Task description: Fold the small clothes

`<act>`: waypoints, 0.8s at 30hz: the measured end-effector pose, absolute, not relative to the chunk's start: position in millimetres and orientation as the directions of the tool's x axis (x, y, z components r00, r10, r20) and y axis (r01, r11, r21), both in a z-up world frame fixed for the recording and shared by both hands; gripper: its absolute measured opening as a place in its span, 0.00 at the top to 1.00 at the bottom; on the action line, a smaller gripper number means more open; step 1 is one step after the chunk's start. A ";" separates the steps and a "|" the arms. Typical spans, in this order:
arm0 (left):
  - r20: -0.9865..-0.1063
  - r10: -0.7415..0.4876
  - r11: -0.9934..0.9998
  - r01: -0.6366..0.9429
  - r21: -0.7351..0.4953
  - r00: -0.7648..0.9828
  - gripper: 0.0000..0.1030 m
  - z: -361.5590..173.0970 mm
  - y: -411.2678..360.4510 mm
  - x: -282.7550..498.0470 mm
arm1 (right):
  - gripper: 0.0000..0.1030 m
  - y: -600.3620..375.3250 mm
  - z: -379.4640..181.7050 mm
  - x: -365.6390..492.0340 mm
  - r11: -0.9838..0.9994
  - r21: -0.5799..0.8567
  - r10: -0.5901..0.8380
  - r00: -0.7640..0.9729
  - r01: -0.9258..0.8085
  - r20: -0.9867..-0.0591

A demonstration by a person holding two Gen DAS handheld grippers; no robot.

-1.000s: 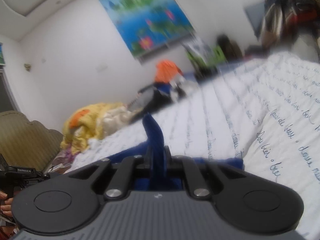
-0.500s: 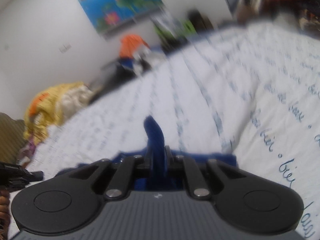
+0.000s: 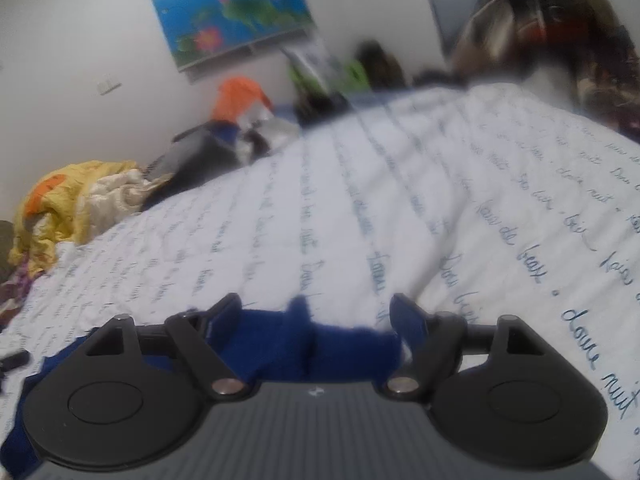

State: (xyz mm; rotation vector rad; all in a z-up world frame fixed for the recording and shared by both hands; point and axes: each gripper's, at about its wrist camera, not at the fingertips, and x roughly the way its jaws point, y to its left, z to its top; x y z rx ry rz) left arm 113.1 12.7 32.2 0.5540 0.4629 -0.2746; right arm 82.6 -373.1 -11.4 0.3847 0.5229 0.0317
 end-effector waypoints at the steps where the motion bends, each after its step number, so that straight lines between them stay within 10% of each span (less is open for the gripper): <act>1: -0.484 -0.131 0.777 0.393 0.492 0.865 0.07 25.4 3.0 107.3 | 0.21 -370.1 -10.6 81.0 0.927 0.371 0.146 0.865 0.049 -0.480; 6: -0.473 -0.044 0.708 0.362 0.606 0.880 0.06 -11.7 -21.1 121.0 | 0.21 -351.8 -12.8 84.0 0.949 0.314 0.143 0.844 0.032 -0.516; 12: -0.492 0.325 0.878 -0.065 0.473 0.808 0.10 5.5 44.8 191.2 | 0.21 -376.2 -21.1 82.2 0.945 0.293 0.051 0.824 0.142 -0.564; 22: -0.509 0.147 0.918 0.075 0.390 0.848 0.08 16.2 56.6 131.0 | 0.21 -380.7 -18.7 15.8 0.945 0.328 0.205 0.809 -0.016 -0.551; 24: -0.552 0.067 0.935 0.141 0.327 0.831 0.08 7.6 48.0 114.8 | 0.34 -380.0 -19.3 -2.8 0.935 0.350 0.251 0.803 -0.057 -0.540</act>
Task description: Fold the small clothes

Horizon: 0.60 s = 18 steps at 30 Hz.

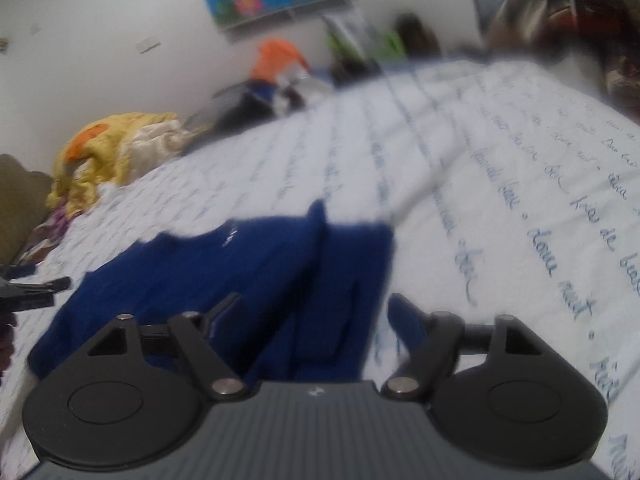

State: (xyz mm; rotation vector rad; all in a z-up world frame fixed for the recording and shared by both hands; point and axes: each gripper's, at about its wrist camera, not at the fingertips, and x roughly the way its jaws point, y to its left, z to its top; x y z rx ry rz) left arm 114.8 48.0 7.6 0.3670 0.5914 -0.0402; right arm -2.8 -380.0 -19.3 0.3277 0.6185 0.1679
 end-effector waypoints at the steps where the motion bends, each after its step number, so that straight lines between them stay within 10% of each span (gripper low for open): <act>1: -0.571 0.039 0.941 0.162 0.297 0.820 0.08 2.5 46.4 105.0 | 0.38 -379.4 -19.9 -9.9 0.930 0.361 0.274 0.796 -0.075 -0.540; 10: -0.627 0.007 0.962 0.166 0.216 0.779 0.16 -14.6 58.9 60.2 | 0.54 -361.7 -46.7 -38.3 0.924 0.339 0.357 0.712 -0.175 -0.605; 12: -0.618 -0.006 0.959 0.180 0.219 0.786 0.16 -11.9 54.7 54.4 | 0.81 -358.8 -44.8 -40.7 0.933 0.312 0.341 0.713 -0.178 -0.613; 18: -0.601 -0.032 0.958 0.196 0.209 0.799 0.15 -6.3 38.2 46.3 | 0.97 -352.1 -35.3 -57.8 0.967 0.182 0.254 0.734 -0.178 -0.630</act>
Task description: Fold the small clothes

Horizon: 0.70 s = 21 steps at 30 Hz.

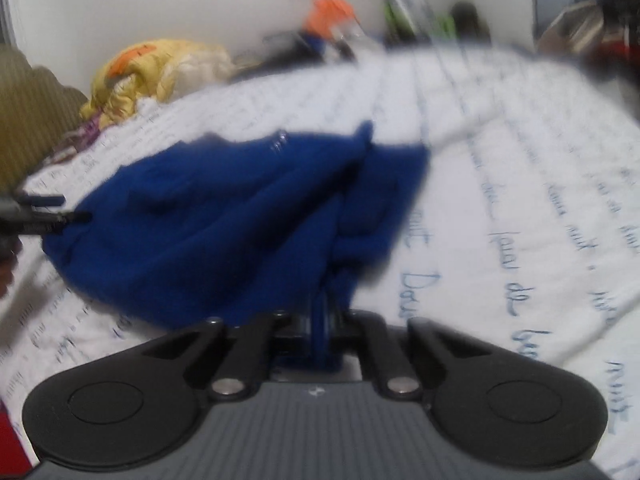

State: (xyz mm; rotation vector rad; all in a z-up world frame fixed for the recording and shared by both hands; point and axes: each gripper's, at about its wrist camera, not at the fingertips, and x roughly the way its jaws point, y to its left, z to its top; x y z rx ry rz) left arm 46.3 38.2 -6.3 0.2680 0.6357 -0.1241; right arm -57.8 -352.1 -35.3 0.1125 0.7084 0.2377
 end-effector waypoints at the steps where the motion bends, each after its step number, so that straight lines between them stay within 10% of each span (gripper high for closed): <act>1: -0.600 -0.039 0.958 0.201 0.205 0.799 0.15 -5.6 36.6 45.0 | 0.97 -352.9 -33.3 -62.6 0.975 0.157 0.221 0.742 -0.157 -0.633; 12: -0.605 -0.078 0.962 0.220 0.163 0.792 0.15 1.4 25.5 44.9 | 0.95 -390.1 -17.2 -61.3 0.979 0.202 0.135 0.791 -0.015 -0.597; 17: -0.594 -0.101 0.960 0.235 0.152 0.798 0.14 6.4 13.2 44.3 | 0.69 -377.5 -20.8 -4.4 0.971 0.232 0.176 0.799 -0.047 -0.575; 21: -0.595 -0.111 0.962 0.235 0.136 0.796 0.13 7.7 10.9 43.5 | 0.69 -361.0 -27.4 19.9 0.967 0.229 0.228 0.785 -0.112 -0.577</act>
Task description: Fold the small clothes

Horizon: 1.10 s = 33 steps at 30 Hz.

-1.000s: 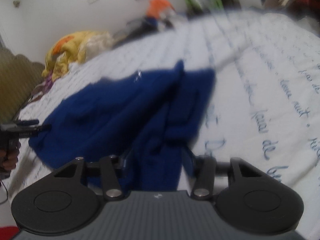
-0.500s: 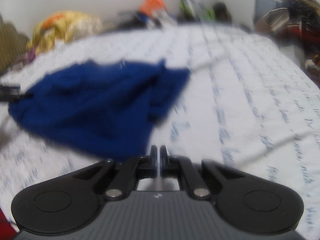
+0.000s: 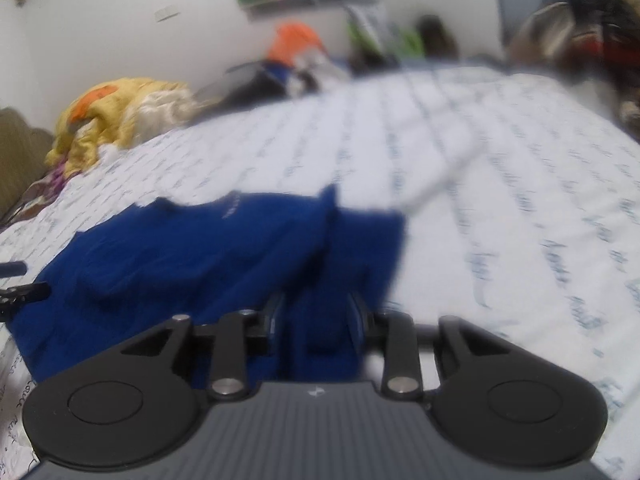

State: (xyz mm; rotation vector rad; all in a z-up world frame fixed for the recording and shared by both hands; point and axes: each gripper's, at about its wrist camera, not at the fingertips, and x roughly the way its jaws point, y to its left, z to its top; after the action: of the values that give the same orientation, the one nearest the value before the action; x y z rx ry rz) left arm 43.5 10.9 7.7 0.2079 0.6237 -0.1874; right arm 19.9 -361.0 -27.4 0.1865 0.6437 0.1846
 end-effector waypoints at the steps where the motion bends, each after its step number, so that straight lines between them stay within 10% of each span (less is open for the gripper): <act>1: -0.596 -0.116 0.964 0.236 0.127 0.795 0.13 8.0 11.0 43.7 | 0.69 -354.8 -28.5 21.9 0.968 0.215 0.232 0.784 -0.129 -0.575; 7: -0.596 -0.136 0.976 0.211 0.057 0.791 0.11 10.2 9.8 45.2 | 0.72 -339.3 -37.5 32.7 0.979 0.143 0.205 0.755 -0.148 -0.623; 8: -0.596 -0.137 0.977 0.206 0.049 0.791 0.11 10.8 9.6 45.5 | 0.97 -338.3 -36.1 30.2 0.978 0.143 0.208 0.759 -0.151 -0.617; 9: -0.597 -0.138 0.978 0.203 0.043 0.791 0.11 11.0 9.4 45.7 | 0.99 -340.3 -34.3 25.4 0.978 0.152 0.209 0.766 -0.146 -0.608; 19: -0.606 -0.124 0.982 0.185 0.039 0.786 0.11 10.4 13.0 48.1 | 0.98 -361.5 -21.9 1.3 0.991 0.131 0.064 0.810 0.016 -0.583; 24: -0.607 -0.116 0.984 0.175 0.039 0.787 0.09 9.8 9.7 55.1 | 0.73 -362.5 -13.2 12.5 0.991 0.112 0.000 0.836 0.074 -0.549; 29: -0.611 -0.113 0.989 0.145 0.003 0.783 0.09 8.8 4.0 80.0 | 0.72 -339.8 -14.6 51.3 0.978 0.199 0.170 0.820 -0.069 -0.547; 33: -0.637 0.013 0.990 0.078 0.116 0.771 0.10 -5.0 0.0 101.3 | 0.72 -326.9 -35.3 89.7 0.998 0.063 0.036 0.789 0.003 -0.614</act>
State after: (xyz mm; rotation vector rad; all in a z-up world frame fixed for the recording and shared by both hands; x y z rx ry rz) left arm 101.3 0.0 -5.0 0.1386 0.6902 -0.0352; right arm 89.7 -326.9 -35.3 0.0623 0.6617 0.0177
